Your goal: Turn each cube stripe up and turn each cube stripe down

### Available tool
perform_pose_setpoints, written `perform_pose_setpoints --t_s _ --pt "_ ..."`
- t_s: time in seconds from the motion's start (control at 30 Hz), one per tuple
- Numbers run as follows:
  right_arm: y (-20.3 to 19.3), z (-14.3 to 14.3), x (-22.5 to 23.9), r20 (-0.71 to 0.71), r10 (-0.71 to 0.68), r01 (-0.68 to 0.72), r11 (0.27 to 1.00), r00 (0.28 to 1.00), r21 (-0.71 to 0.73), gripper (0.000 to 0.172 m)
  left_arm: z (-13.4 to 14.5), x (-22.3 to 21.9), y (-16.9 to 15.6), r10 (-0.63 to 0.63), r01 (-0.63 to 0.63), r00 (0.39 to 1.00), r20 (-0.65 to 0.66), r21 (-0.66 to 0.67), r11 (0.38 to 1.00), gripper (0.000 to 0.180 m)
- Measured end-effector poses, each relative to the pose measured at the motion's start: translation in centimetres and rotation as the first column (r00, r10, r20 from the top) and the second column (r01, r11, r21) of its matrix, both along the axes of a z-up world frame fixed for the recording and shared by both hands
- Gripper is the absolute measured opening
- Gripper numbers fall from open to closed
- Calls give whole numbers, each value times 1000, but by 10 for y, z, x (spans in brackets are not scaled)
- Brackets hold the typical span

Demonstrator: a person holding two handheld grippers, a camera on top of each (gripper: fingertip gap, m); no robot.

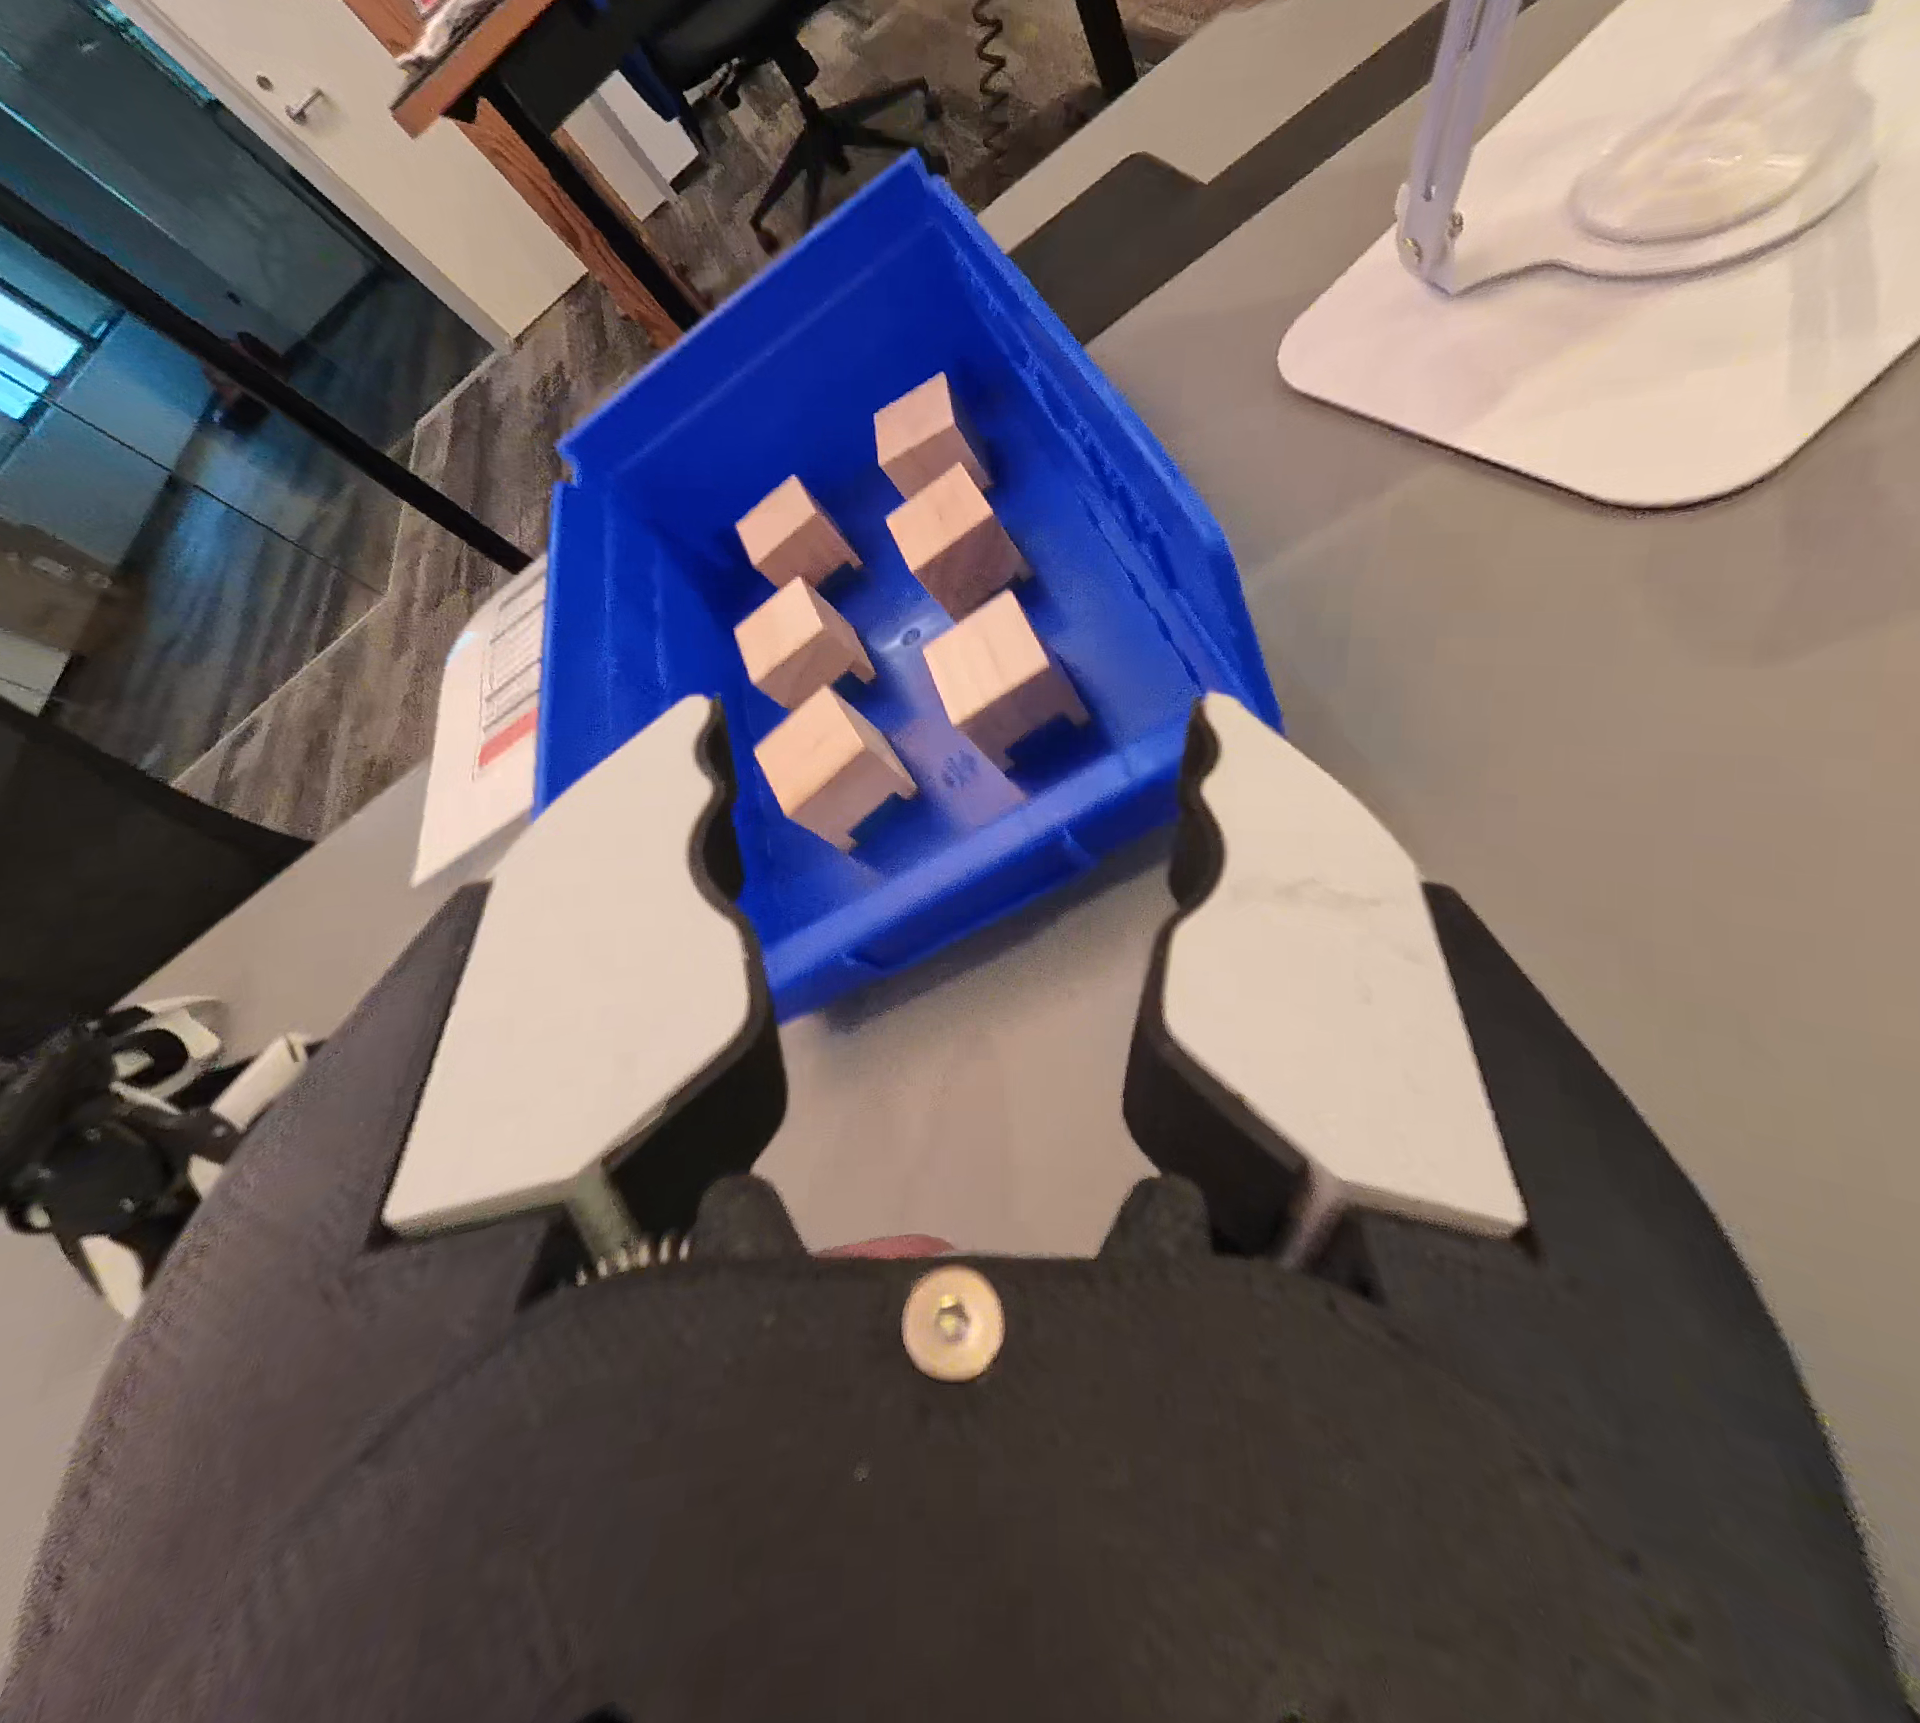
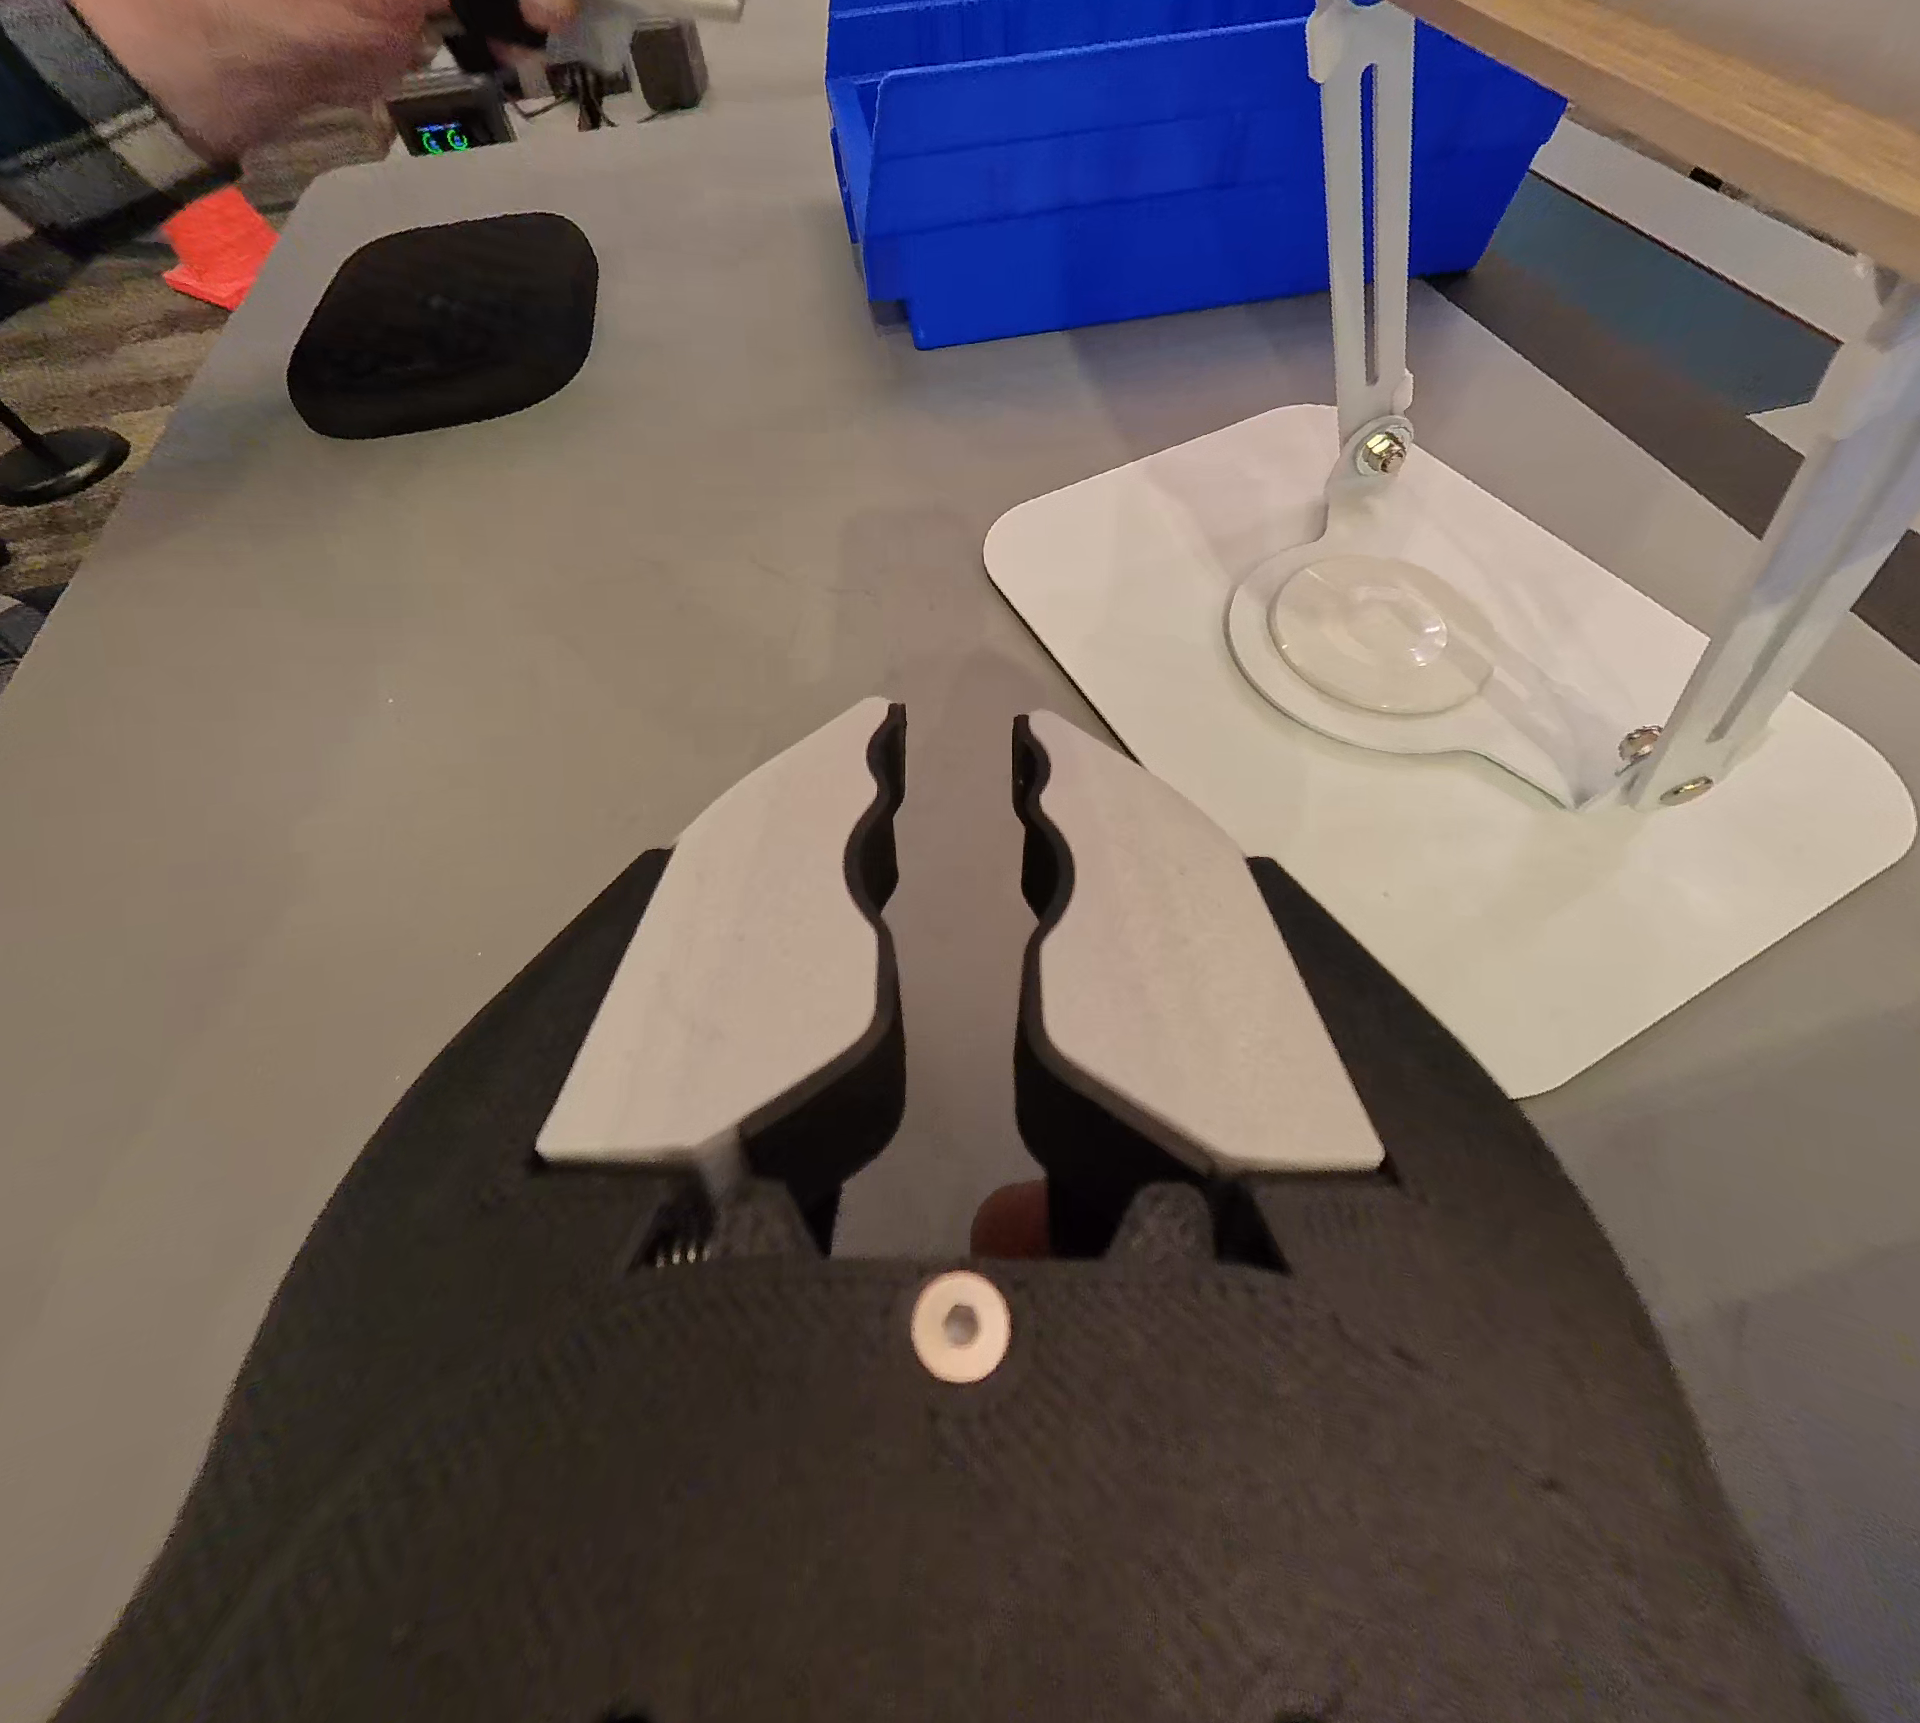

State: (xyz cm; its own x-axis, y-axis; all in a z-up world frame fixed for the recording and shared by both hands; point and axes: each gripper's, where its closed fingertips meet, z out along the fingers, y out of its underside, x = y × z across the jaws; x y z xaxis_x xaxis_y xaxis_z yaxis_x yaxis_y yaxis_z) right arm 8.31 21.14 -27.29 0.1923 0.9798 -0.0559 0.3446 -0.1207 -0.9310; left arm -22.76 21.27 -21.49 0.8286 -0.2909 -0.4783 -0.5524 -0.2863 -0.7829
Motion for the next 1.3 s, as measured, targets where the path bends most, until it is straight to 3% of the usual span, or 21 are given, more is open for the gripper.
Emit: perform_pose_setpoints --t_s 0.1,0.2,0.27,0.37,0.47,0.57,0.73,0.9,0.97,1.03,1.13,1.23,1.3 --pt "1 -1 1 0 -3 3 1000 1000 -6 19 11 1 25 13 -14 1000 -13 -82 997 72" --pt "3 0 2 -7 -8 8 1000 1000 -12 19 0 -19 52 93 -98 995 -29 -229 969 68" --pt "3 1 3 -11 -11 11 1000 1000 -16 19 -8 -28 67 139 -119 989 45 -301 946 50" --pt "4 1 3 -16 -11 11 1000 1000 -23 19 -39 -44 78 247 -189 967 59 -479 857 57" --pt "3 1 3 -19 -9 9 1000 1000 -26 19 -59 -65 86 328 -298 944 -42 -537 790 62" --pt "3 1 2 -21 -7 6 1000 1000 -29 19 -62 -81 96 373 -361 924 -90 -532 766 56" --pt "2 2 2 -25 -6 5 999 1000 -32 19 -90 -79 97 406 -343 911 -74 -680 648 70" --pt "2 2 3 -28 -8 8 999 1000 -34 19 -110 -81 101 415 -313 908 -52 -744 591 61" --pt "3 2 3 -28 -9 8 999 1000 -34 19 -112 -86 106 415 -329 908 -66 -724 606 47" --pt "3 2 3 -28 -10 9 999 1000 -33 19 -111 -86 108 412 -306 911 -27 -716 628 46" --pt "3 3 3 -29 -11 10 999 1000 -31 19 -95 -82 109 394 -253 916 79 -649 717 46" --pt "0 9 2 -50 -1 1 1000 999 -6 19 -44 -56 103 255 -83 906 338 -448 890 45" --pt "-3 19 1 -79 9 -8 1000 997 18 19 11 -16 87 7 130 794 608 -181 975 45"
